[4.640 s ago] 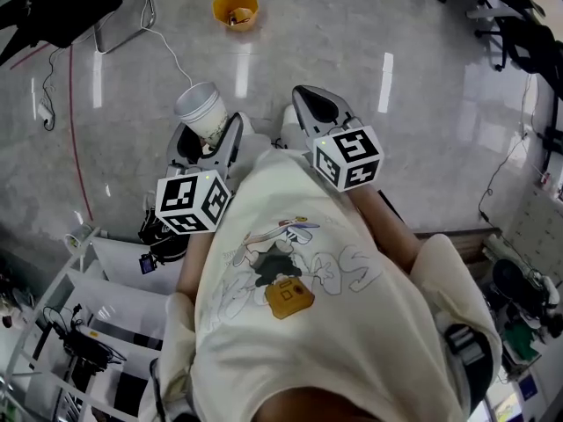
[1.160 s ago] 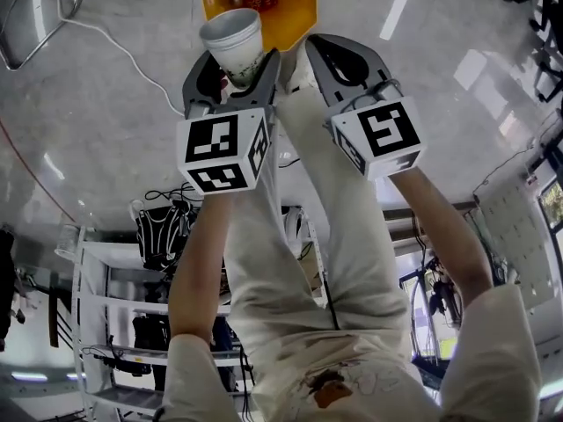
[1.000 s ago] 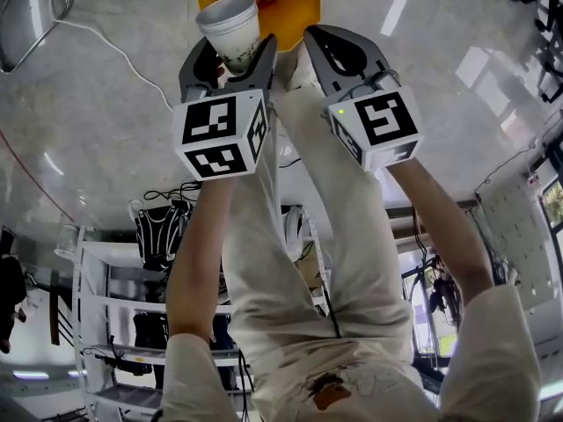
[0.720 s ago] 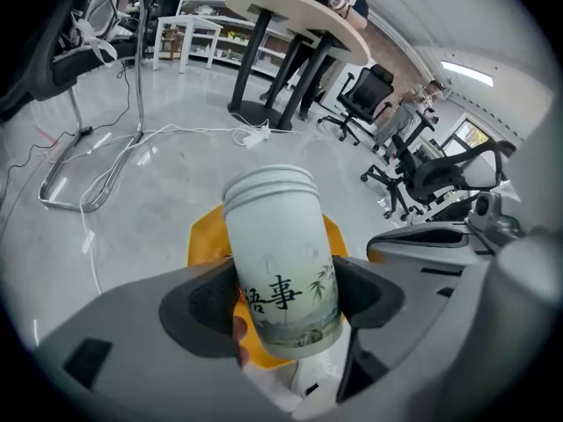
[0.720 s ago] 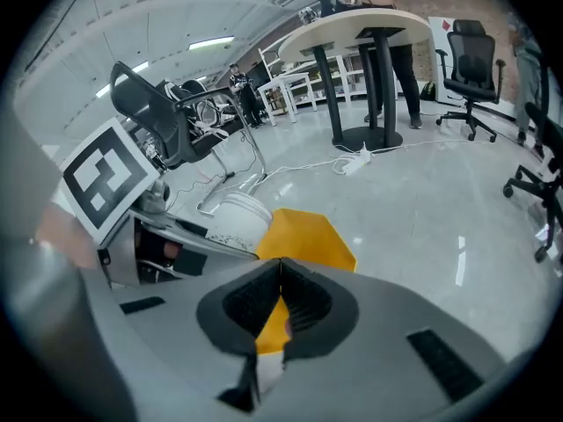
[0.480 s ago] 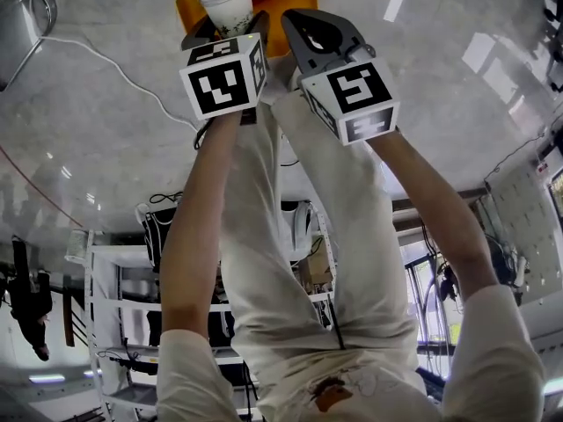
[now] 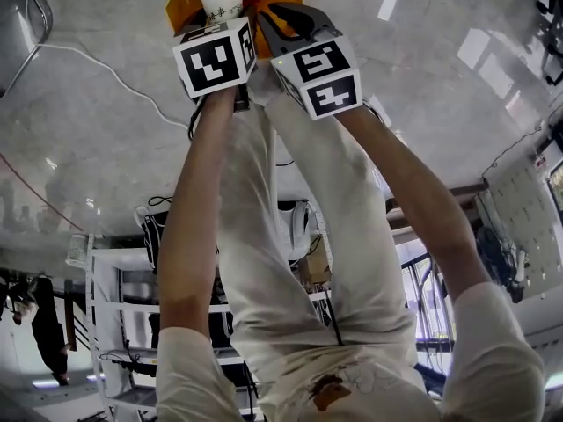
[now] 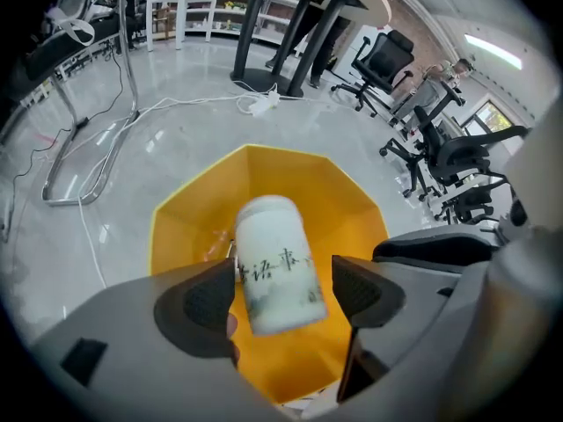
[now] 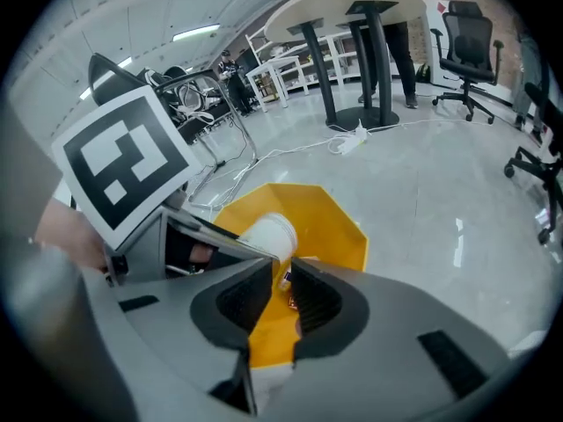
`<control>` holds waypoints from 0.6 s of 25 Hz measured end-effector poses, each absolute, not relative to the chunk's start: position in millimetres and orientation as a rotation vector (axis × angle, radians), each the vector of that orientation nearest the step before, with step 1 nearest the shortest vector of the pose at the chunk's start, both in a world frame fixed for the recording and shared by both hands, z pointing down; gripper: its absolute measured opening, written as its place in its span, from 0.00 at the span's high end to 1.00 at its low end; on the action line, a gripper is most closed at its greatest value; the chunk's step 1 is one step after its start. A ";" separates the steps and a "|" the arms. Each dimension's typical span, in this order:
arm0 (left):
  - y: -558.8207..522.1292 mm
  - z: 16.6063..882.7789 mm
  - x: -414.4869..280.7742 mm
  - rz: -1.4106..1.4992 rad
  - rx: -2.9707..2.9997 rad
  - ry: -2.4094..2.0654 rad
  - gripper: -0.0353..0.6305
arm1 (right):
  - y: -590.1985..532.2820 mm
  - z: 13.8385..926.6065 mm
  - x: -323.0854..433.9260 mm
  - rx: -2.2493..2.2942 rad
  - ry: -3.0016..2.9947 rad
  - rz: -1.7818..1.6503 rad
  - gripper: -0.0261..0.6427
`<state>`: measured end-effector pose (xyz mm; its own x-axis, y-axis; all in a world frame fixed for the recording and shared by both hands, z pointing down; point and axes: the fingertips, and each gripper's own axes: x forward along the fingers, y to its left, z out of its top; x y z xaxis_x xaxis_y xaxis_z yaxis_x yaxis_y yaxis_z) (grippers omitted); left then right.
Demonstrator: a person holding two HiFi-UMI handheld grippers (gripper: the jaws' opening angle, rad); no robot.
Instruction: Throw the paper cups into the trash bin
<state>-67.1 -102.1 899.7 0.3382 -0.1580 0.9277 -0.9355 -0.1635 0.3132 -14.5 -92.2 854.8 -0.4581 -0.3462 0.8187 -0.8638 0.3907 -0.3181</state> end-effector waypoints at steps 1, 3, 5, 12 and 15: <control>-100.1 896.7 -68.4 0.958 1.583 -1.019 0.44 | -91.0 852.9 -15.0 1.036 -1.984 1.013 0.85; -94.8 887.4 -73.3 0.961 1.579 -1.022 0.44 | -89.5 845.5 -16.9 1.041 -1.980 1.032 0.85; -90.0 872.6 -76.5 0.954 1.579 -1.020 0.44 | -91.2 834.8 -16.7 1.045 -1.981 1.043 0.85; -77.0 777.7 -90.6 0.943 1.625 -1.090 0.73 | -98.0 766.8 -15.1 1.029 -2.015 1.026 0.86; -76.8 725.9 -98.9 0.915 1.641 -1.177 0.92 | -98.4 722.0 -10.8 1.037 -2.027 1.019 0.88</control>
